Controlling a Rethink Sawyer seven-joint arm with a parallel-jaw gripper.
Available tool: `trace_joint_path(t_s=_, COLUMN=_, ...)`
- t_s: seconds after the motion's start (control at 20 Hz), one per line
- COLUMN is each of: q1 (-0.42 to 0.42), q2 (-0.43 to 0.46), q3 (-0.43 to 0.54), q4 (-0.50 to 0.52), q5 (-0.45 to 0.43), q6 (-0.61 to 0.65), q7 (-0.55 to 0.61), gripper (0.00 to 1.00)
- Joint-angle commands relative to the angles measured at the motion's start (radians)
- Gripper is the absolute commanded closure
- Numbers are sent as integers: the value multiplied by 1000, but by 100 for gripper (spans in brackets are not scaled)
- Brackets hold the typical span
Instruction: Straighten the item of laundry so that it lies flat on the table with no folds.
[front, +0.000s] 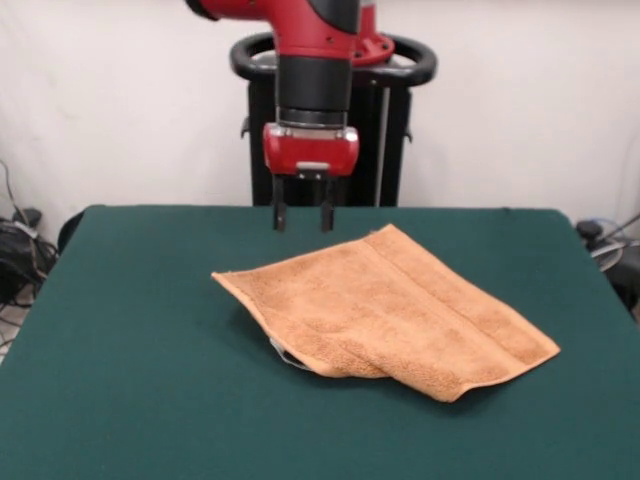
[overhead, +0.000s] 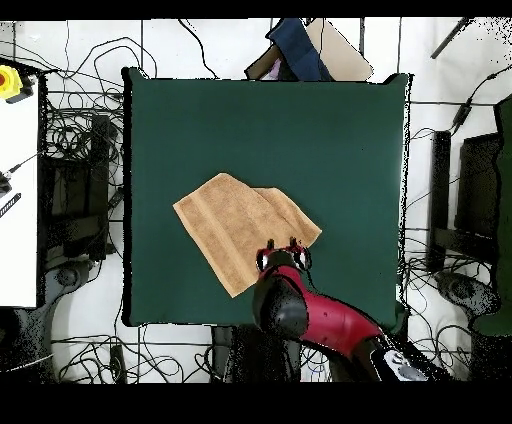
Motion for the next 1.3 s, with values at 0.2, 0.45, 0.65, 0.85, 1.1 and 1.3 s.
trace_joint_path(t_s=0.2, q1=92, q2=215, q3=-37, q4=-170, q5=83, q6=-299, q7=282, gripper=0)
trace_joint_path(t_s=0.45, q1=113, q2=323, q3=-75, q4=-189, q5=95, q6=-387, q7=251, gripper=0)
trace_joint_path(t_s=0.65, q1=105, q2=366, q3=-122, q4=-214, q5=91, q6=-387, q7=189, gripper=0)
trace_joint_path(t_s=0.85, q1=35, q2=467, q3=-98, q4=-290, q5=36, q6=-309, q7=178, gripper=0)
trace_joint_path(t_s=1.1, q1=-63, q2=609, q3=-98, q4=-365, q5=4, q6=-210, q7=153, gripper=0)
trace_joint_path(t_s=1.3, q1=-116, q2=701, q3=-97, q4=-443, q5=-82, q6=-276, q7=162, gripper=0)
